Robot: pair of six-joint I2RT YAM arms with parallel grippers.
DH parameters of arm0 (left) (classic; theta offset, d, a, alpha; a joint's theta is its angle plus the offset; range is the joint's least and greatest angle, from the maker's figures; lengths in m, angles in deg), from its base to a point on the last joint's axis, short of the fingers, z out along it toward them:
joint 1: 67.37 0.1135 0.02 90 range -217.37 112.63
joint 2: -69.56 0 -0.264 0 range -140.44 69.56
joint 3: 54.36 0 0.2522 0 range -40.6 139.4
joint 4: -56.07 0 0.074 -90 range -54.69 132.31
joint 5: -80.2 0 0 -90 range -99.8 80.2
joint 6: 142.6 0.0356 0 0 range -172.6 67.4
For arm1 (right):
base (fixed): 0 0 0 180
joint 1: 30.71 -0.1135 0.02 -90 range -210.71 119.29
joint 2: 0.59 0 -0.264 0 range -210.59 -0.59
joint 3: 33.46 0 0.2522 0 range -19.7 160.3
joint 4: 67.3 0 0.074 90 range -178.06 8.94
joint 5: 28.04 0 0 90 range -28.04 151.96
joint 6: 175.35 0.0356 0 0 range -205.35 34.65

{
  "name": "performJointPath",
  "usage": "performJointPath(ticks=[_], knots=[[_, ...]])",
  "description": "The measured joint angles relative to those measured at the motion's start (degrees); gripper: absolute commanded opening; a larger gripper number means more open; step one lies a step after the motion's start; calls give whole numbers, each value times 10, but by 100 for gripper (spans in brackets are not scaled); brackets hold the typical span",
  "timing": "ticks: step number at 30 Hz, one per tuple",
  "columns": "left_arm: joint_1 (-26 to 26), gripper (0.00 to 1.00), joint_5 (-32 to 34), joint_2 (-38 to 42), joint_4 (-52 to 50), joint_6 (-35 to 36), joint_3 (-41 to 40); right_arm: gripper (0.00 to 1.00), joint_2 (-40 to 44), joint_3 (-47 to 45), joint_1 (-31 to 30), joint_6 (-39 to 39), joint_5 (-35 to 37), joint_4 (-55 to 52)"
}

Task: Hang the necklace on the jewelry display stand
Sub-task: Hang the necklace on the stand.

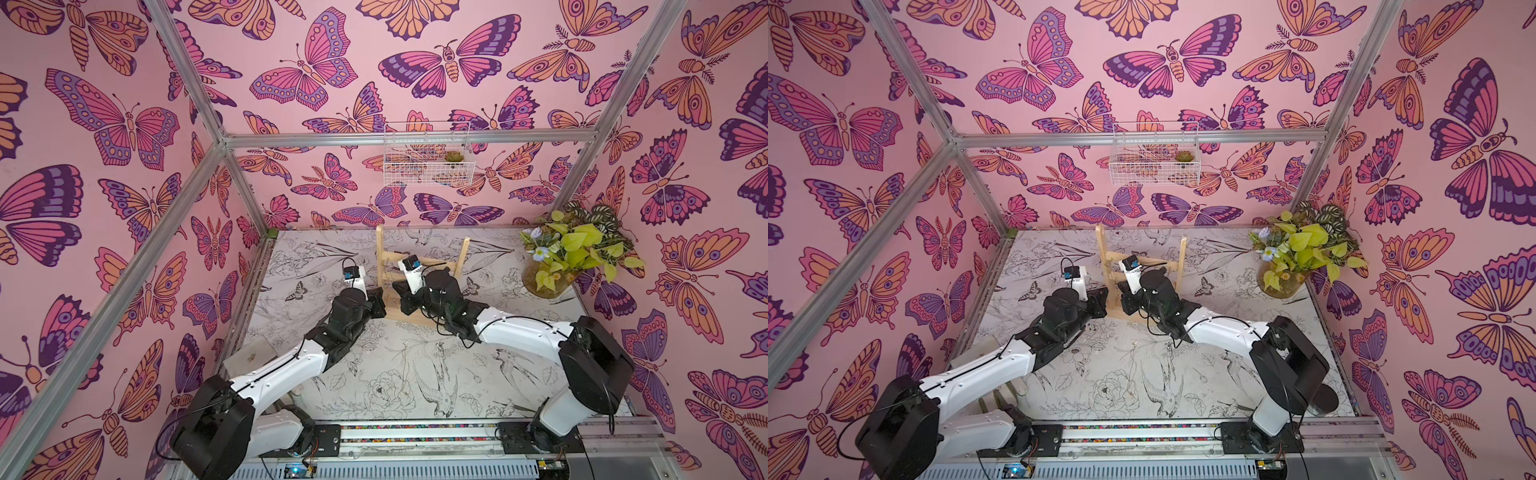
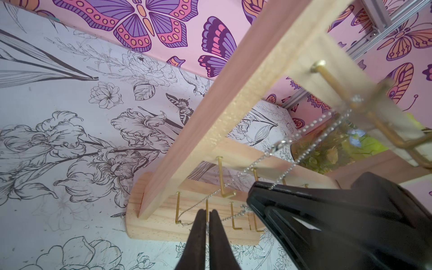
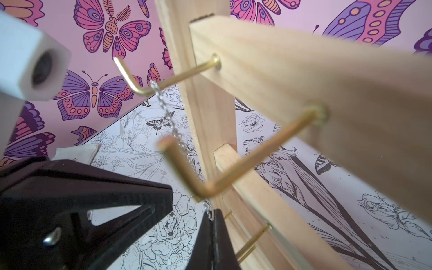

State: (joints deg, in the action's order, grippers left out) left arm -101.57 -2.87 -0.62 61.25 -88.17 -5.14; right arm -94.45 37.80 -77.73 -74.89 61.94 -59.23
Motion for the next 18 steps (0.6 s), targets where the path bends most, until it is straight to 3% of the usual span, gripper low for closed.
performJointPath(ticks=[2, 8, 18], knots=[[0, 27, -2, -15, -2, 3, 2, 3, 0, 0, 0, 0, 0, 0], [0, 33, -16, -80, -5, 15, 10, 3, 0, 0, 0, 0, 0, 0], [0, 31, -17, -122, 21, 35, 41, 3, 0, 0, 0, 0, 0, 0]])
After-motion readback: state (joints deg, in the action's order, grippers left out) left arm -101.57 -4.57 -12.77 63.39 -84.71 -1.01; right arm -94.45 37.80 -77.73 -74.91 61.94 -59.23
